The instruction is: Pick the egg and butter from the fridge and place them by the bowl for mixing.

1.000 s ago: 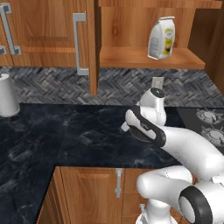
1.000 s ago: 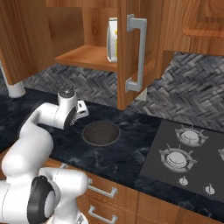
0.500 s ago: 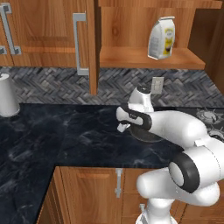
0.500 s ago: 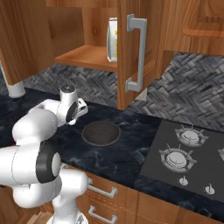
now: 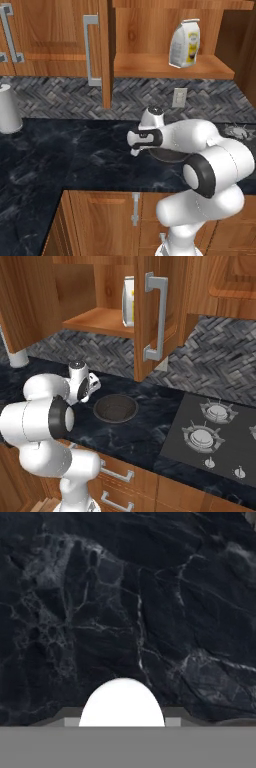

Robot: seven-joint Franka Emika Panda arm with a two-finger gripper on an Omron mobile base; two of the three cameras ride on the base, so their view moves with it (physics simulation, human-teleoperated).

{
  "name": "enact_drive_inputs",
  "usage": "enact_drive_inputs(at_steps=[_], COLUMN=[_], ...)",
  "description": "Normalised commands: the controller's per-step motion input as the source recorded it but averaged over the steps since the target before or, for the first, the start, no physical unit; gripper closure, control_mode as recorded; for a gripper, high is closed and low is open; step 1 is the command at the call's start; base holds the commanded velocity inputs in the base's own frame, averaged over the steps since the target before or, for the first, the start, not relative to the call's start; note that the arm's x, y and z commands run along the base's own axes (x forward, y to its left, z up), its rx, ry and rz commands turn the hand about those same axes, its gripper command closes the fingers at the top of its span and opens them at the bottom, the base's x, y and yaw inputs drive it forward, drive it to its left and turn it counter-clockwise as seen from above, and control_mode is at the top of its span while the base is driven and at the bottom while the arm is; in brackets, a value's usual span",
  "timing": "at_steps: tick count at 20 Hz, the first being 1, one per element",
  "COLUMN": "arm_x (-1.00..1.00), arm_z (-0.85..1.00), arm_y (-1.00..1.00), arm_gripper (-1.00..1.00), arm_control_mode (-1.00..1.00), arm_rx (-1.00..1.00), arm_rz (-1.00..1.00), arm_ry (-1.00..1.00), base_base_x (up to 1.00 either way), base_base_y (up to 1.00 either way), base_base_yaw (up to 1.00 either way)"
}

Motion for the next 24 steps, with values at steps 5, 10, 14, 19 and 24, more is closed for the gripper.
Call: enact_drive_inputs(at_steps=[5,10,14,19,24], arm_x=[0.26,0.21,0.28,0.29,0.25], arm_z=[-0.28,-0.29,-0.2,-0.2,-0.19], arm_y=[0.09,0.0,0.0,0.0,0.01], arm_gripper=[1.0,1.0,1.0,1.0,1.0], arm_control_mode=[-1.0,-1.0,-1.0,-1.0,-1.0], arm_rx=[-0.08,-0.01,0.0,-0.02,-0.02], arm_rz=[0.0,0.02,0.03,0.02,0.0], arm_ry=[-0.01,0.0,0.0,0.0,0.0], base_base_x=[0.0,0.0,0.0,0.0,0.0], base_base_y=[0.0,0.0,0.0,0.0,0.0], base_base_yaw=[0.0,0.0,0.0,0.0,0.0])
